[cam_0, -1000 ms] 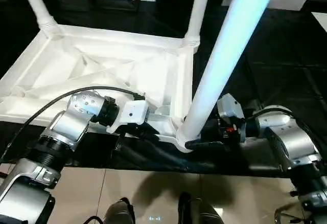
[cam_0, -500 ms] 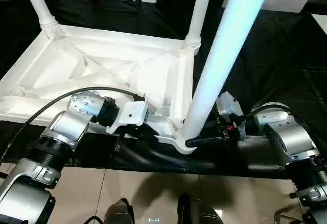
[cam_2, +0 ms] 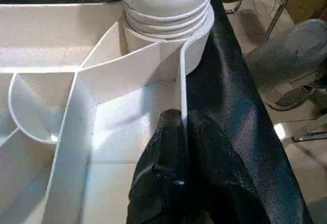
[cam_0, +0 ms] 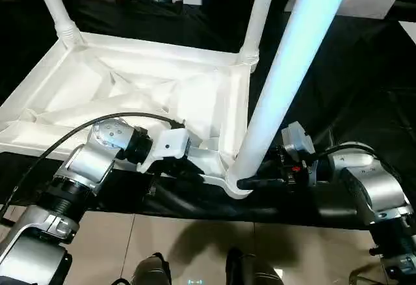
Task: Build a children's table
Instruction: Rotate leg to tighten
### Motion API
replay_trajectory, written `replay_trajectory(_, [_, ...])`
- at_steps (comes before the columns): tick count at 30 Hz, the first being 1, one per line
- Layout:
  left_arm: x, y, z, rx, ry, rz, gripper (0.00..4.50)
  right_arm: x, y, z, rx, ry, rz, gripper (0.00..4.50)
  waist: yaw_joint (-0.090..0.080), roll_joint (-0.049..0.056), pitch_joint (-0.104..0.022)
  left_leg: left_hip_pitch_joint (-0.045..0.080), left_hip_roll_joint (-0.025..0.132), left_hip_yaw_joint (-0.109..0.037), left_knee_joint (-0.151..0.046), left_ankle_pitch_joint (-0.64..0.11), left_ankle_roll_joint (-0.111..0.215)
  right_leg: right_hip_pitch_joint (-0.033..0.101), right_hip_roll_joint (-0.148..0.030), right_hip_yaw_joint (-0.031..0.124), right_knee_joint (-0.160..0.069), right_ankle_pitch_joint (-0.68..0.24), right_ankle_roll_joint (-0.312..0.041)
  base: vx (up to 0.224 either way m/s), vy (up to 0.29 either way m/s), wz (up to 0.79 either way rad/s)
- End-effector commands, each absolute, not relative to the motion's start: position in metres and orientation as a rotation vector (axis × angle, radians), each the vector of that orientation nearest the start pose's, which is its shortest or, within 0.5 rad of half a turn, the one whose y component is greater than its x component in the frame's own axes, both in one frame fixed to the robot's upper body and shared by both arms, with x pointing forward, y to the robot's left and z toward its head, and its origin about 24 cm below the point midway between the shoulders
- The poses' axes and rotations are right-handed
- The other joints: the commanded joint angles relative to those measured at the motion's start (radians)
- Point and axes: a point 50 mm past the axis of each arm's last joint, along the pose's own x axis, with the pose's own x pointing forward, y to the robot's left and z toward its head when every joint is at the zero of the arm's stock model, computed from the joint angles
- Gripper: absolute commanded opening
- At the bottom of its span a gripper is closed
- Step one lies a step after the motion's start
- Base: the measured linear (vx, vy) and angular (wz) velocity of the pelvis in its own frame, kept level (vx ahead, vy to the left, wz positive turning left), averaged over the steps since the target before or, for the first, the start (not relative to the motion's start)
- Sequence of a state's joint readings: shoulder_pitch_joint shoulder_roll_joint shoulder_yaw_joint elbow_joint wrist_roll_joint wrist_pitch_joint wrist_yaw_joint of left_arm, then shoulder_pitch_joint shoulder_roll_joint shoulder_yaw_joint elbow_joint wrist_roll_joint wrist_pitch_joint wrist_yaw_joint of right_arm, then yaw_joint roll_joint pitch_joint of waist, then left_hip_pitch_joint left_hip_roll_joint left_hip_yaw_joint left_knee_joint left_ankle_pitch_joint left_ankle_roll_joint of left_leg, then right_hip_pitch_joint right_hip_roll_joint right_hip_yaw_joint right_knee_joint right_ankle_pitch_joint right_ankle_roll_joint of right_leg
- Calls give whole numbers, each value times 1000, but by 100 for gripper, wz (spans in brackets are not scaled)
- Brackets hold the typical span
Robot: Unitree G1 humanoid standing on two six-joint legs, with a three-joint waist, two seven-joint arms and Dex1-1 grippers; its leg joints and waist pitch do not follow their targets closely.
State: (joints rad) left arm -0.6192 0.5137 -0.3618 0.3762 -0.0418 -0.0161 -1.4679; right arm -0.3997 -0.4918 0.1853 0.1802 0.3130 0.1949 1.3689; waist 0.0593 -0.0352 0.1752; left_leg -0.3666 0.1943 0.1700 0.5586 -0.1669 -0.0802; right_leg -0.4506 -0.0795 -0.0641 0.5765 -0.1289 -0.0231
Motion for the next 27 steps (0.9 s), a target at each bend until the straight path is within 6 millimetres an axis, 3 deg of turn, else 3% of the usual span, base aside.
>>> replay_trajectory(1, [296,129,78,640,398,-1693,0,268,-138,85,-114,225,1599,213,-6,-3,-82,4,25,6,-52,-164,95,72,-49,46,-57,-311,-222,0,0,0])
replay_trajectory(11, [306,128,79,583,422,-1527,0,260,-142,79,-49,306,1582,213,0,-4,-80,9,26,7,-52,-169,98,69,-49,47,-60,-330,-220,0,0,0])
replay_trajectory(14, [315,118,86,499,389,-1403,0,260,-138,72,21,309,1459,213,-2,-6,-71,10,26,7,-56,-217,86,63,-51,46,-72,-416,-204,0,0,0])
replay_trajectory(15, [316,117,86,488,385,-1390,0,261,-137,72,27,305,1435,213,-5,-6,-67,10,24,1,-61,-259,72,65,-55,41,-82,-509,-177,0,0,0])
replay_trajectory(16, [321,108,90,422,363,-1315,0,267,-130,69,58,278,1305,213,-9,-7,-64,7,23,-1,-64,-277,63,66,-54,39,-85,-556,-158,0,0,0])
replay_trajectory(17, [321,108,90,422,363,-1315,0,267,-130,69,58,278,1305,213,-13,-5,-56,16,20,-5,-65,-327,43,56,-58,36,-101,-665,-120,0,0,0])
replay_trajectory(18, [324,103,93,385,354,-1274,0,270,-126,69,77,268,1237,213,-16,-7,-56,20,17,-9,-63,-344,34,57,-61,32,-108,-711,-100,0,0,0])
replay_trajectory(19, [324,103,93,385,354,-1274,0,270,-126,69,77,268,1237,213,-25,-11,-57,12,13,-17,-67,-354,21,65,-60,26,-108,-748,-71,0,0,0])
replay_trajectory(20, [331,92,97,327,340,-1172,0,280,-115,68,119,255,1079,212,-37,-10,-58,9,13,-20,-70,-360,18,67,-62,23,-113,-754,-51,-66,51,-15])
replay_trajectory(22, [337,86,98,313,333,-1099,0,287,-107,69,130,256,985,212,-49,-5,-60,7,11,-26,-72,-367,9,68,-63,12,-122,-761,-36,-55,41,-13])
replay_trajectory(24, [344,79,100,297,321,-1000,0,297,-97,69,168,253,842,212,-65,-3,-63,6,9,-29,-75,-371,20,73,-62,5,-127,-718,-39,0,0,0])
replay_trajectory(27, [350,74,101,300,311,-916,0,305,-88,70,226,256,711,209,-77,0,-62,14,9,-28,-77,-405,30,66,-61,-4,-140,-699,-45,0,0,0])
